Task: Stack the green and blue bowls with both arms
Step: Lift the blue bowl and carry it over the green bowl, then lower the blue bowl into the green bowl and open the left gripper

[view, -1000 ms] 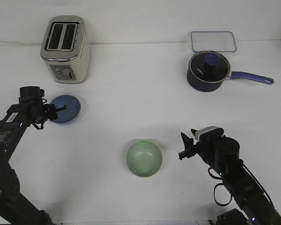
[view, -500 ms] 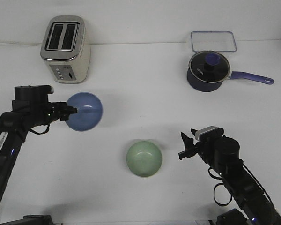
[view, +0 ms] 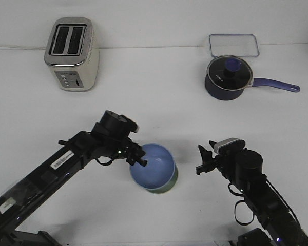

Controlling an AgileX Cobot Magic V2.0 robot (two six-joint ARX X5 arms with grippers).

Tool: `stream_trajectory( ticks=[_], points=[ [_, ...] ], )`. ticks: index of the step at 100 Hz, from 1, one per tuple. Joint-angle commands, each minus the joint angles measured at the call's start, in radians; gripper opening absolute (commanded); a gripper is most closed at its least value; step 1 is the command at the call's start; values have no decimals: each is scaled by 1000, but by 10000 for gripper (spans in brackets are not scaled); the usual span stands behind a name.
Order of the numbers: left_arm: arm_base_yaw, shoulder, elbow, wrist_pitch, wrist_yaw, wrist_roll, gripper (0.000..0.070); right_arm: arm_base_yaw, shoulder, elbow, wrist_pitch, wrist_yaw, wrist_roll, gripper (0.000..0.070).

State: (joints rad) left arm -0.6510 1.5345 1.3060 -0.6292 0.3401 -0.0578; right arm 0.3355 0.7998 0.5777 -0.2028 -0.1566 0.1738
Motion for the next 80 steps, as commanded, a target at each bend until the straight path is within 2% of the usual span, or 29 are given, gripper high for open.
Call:
stream_trajectory(
  ticks=[1,23,33,36,46,51,63,80],
  points=[
    [-23,46,14,3,-13,18,12,5,5,10,9,-1,13,286],
    [-67,122,14,35,-18,22,13,5,5,10,9,-1,13,286],
    [-72,134,14,42,-18,25,34,5,5,10,9,-1,13,286],
    [-73,134,14,43,-18,27,86,5,5,10,9,-1,13,286],
    [-73,132,14,66,-18,27,367,5,5,10,9,-1,13,286],
    [-72,126,14,80,-18,27,428,5,5,10,9,-1,13,286],
    [-46,87,14,110,-45,28,428,5,5,10,9,0,13,286],
    [33,-47,14,143,-209,45,428,5,5,10,9,3,5,286]
  ],
)
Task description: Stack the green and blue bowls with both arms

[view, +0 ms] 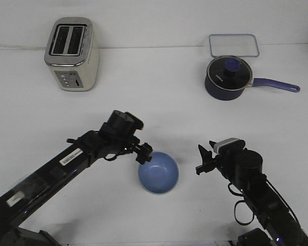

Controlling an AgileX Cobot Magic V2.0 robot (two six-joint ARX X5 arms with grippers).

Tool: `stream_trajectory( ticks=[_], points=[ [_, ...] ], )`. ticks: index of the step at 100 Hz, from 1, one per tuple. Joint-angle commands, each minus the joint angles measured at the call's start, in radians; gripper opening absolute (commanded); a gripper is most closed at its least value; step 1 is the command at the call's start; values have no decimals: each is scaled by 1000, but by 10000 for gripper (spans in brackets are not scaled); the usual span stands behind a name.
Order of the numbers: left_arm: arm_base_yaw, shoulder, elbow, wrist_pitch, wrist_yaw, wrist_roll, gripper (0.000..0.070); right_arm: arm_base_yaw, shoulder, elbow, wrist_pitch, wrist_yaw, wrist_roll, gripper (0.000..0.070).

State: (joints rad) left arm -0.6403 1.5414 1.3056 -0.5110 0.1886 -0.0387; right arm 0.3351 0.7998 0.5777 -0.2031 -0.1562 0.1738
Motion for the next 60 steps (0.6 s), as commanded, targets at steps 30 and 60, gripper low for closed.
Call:
stream_trajectory(
  ticks=[30,60],
  points=[
    [330,-318,7,85,-195,77,183,5,-74,10,20,79,-21,254],
    [676,-680,-439,392,-161,99,12,5,-348,-47,-14,264,-103,0]
  ],
)
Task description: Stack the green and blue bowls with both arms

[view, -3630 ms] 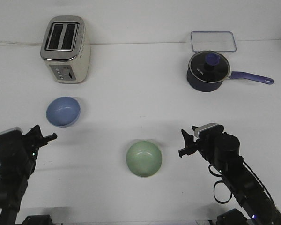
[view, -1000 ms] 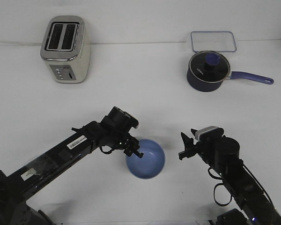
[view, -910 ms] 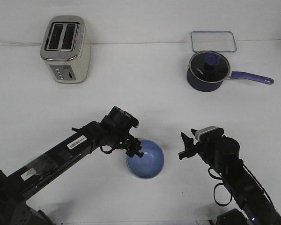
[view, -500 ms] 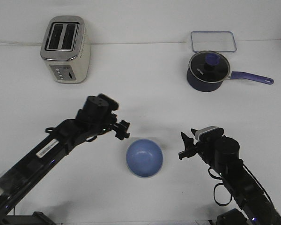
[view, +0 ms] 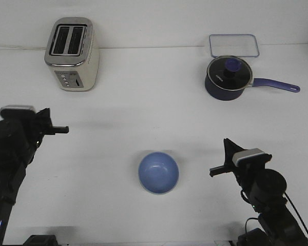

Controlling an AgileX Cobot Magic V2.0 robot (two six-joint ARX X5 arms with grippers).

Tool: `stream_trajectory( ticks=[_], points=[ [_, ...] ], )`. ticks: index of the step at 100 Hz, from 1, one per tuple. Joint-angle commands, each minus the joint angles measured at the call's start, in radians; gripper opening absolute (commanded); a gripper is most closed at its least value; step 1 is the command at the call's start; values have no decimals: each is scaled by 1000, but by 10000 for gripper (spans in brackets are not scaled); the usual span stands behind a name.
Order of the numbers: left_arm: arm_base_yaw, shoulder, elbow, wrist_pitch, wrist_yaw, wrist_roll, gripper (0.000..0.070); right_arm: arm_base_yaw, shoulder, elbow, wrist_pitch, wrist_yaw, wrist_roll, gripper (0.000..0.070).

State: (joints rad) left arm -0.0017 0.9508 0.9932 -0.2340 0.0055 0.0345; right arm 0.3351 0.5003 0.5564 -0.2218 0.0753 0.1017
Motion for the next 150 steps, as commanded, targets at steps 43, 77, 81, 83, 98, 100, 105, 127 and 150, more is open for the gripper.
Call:
stream_trajectory(
  ticks=[43,77,81,83,98,100,105,127,150],
  points=[
    [135,-547,-680,418,80,-68,15,5,-238,-158,62,90,-16,0],
    [134,-573,-679,422,80,-110,15,5,-238,-157,65,87,-17,0],
    [134,-573,-679,422,80,-110,15,5,-238,-157,64,87,-17,0],
    [134,-573,-679,422,80,-110,15,5,-238,-157,65,87,-17,0],
    [134,-573,-679,422,80,-110,15,5,-238,-157,65,87,-17,0],
    [134,-573,-679,422,80,-110,15,5,-238,-157,65,87,-17,0],
    [134,-573,-679,422,80,-110,15,5,-238,-157,65,87,-17,0],
    [119,-629,-702,419,55,-102,15,5,-238,-157,64,87,-17,0],
    [-3,-848,-882,436,-10,-92,15,5,-238,-157,65,87,-17,0]
  ],
)
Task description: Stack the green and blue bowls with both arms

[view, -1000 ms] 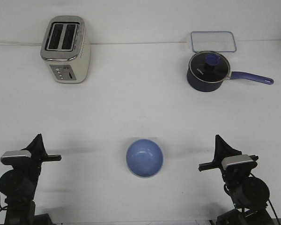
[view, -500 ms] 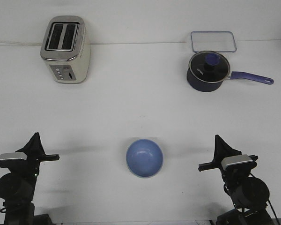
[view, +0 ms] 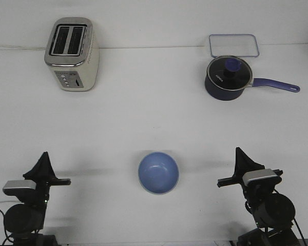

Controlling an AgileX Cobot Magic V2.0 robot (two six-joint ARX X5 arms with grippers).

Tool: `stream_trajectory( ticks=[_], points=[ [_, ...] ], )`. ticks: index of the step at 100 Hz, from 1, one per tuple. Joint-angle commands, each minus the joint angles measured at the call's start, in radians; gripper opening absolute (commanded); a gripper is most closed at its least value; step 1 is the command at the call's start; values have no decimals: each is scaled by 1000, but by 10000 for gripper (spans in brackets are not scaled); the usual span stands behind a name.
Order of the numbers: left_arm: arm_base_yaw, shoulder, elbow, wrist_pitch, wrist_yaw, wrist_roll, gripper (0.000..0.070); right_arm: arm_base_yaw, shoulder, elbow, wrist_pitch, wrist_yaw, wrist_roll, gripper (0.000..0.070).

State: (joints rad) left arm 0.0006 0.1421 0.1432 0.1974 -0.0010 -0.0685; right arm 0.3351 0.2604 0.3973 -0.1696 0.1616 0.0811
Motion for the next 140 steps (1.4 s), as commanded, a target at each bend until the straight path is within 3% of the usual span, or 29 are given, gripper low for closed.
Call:
stream_trajectory(
  ticks=[1,25,41,111,125,140],
  points=[
    [-7,-47,-38,3,-3,11,15,5,2,2,13,1,4,0],
    [-24,-139,-130,1,-4,0,15,5,2,2,12,1,4,0],
    [-55,-139,-130,-22,-27,37,15,5,2,2,13,1,4,0],
    [-55,-138,-129,-16,-26,34,15,5,2,2,13,1,3,0],
    [-55,-138,-129,-16,-26,34,15,5,0,2,31,77,-33,0],
    [-55,-138,-129,-16,-26,34,15,-48,-16,-15,36,66,-105,0]
  ],
)
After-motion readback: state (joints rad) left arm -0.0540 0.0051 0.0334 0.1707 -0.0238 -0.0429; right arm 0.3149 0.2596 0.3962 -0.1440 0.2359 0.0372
